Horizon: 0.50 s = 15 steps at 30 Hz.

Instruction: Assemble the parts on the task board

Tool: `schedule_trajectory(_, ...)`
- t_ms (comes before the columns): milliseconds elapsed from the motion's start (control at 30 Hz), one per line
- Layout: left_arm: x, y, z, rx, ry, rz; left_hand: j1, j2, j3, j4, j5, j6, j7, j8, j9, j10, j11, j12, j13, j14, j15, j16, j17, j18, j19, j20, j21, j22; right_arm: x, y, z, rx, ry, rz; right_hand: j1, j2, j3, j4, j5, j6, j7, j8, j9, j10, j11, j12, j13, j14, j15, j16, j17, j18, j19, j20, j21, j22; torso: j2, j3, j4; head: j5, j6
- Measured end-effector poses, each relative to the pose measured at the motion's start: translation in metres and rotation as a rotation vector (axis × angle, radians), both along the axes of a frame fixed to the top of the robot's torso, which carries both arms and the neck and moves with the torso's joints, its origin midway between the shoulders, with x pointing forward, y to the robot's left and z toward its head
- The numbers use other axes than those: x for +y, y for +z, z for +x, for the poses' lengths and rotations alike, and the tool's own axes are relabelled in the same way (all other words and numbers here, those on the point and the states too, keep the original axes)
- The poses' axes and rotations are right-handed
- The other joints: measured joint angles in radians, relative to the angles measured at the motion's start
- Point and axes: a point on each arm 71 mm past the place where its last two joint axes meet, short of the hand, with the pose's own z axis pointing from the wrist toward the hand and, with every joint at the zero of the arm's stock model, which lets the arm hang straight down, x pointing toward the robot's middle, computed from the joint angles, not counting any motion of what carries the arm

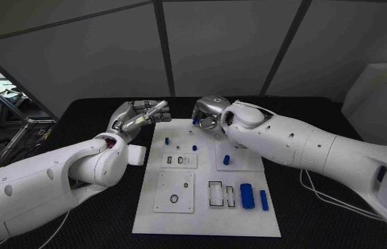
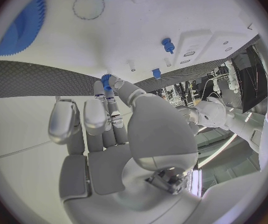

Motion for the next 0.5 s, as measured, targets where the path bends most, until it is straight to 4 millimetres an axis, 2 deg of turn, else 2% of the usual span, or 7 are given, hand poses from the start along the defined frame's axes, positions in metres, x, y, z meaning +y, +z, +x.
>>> schedule_trajectory(500, -0.0016, 0.0013, 0.0007, -0.001, -0.004, -0.001, 0.000, 0.000, 0.000, 0.000, 0.000, 0.003, 0.003, 0.000, 0.000, -0.004, 0.004, 0.000, 0.000, 0.000, 0.000, -0.006, 0.000, 0.000, 0.000, 0.000, 0.000, 0.000, 0.0077, -0.0019, 0.0017, 0.022, 0.007, -0.018, -0.004, -0.004, 0.000, 0.006, 0.000, -0.005, 0.002, -0.001, -0.002, -0.003, 0.003, -0.003, 0.000, 0.000, 0.000, 0.000, 0.000, 0.000, 0.000, 0.000, 0.004, 0.001, 0.000, 0.0002, -0.0012, 0.004, -0.007)
